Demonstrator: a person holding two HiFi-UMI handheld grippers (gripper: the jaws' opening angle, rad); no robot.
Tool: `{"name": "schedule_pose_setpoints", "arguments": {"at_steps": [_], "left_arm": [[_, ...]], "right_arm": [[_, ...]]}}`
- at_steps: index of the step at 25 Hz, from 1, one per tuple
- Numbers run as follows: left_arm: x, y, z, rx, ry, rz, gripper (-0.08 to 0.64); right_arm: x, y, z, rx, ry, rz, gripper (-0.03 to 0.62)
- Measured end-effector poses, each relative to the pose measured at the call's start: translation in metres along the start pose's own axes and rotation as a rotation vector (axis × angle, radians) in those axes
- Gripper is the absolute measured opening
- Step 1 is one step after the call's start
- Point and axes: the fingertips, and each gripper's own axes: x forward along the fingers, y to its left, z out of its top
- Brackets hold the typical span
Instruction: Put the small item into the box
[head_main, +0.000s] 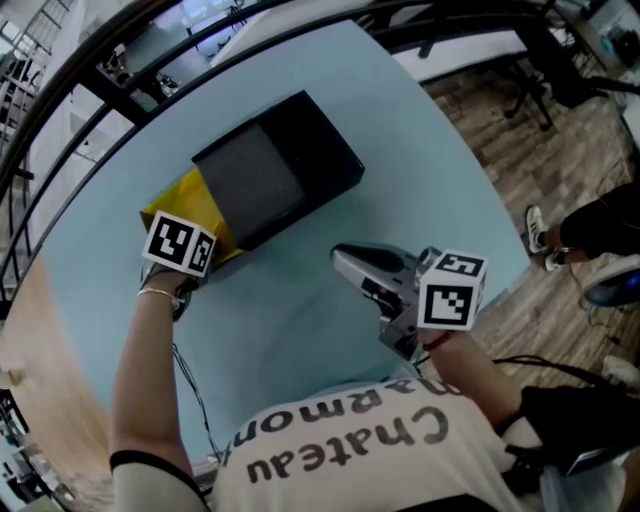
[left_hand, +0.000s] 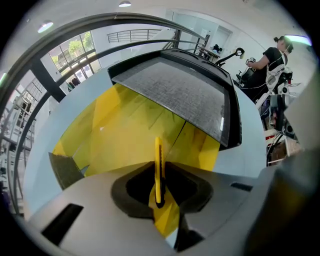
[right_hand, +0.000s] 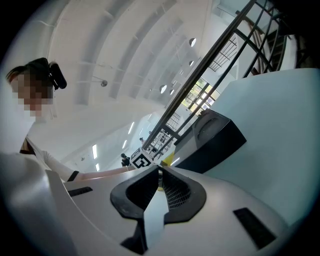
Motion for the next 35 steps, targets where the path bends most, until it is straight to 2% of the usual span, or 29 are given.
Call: {"name": "schedule_pose_setpoints", "arguments": {"at_steps": [4,6,10,14,17,20,22,24,27,32,35], "left_arm": [[0.000,0.001,0.003,0.006,-0.016,-0.028,0.067],[-0.002,0.002,0.001,-0.016,-0.046,-0.038,0.056],[-0.007,0.001,0.002,-0.076,-0.128,-0.075,0.053],[-0.022,0.009,0.009,-0.191,-0.252,-0.100,0.054],[-0.034,0.018,0.014,-0.235,-0.330,-0.078,0.054],[-0.060,0.015,0.020,-0.228,-0.441,-0.063,0.037],[-0.088,0.001,0.024,-0.198,-0.550,-0.088,0.013],[-0.116,-0.022,0.021,-0.163,-0.654,-0.147,0.005],[-0.153,-0.057,0.004,-0.136,-0.760,-0.242,0.002],[-0.216,-0.109,-0.022,-0.162,-1.030,-0.396,0.002],[-0.228,-0.145,-0.043,-0.116,-1.066,-0.408,0.002]], "right_arm": [[-0.001,0.000,-0.001,0.003,-0.015,-0.010,0.048],[-0.001,0.003,-0.006,0.005,-0.023,-0.017,0.048],[-0.001,0.012,-0.017,0.002,-0.038,-0.037,0.048],[0.003,0.029,-0.026,-0.014,-0.054,-0.041,0.048],[0.004,0.042,-0.031,-0.031,-0.067,-0.051,0.048],[0.003,0.059,-0.033,-0.053,-0.079,-0.059,0.048],[0.001,0.073,-0.031,-0.076,-0.089,-0.072,0.048],[-0.003,0.087,-0.028,-0.101,-0.106,-0.084,0.048],[-0.004,0.110,-0.025,-0.145,-0.121,-0.094,0.048],[-0.011,0.139,-0.037,-0.231,-0.108,-0.102,0.048],[-0.023,0.151,-0.049,-0.279,-0.110,-0.088,0.048]]}}
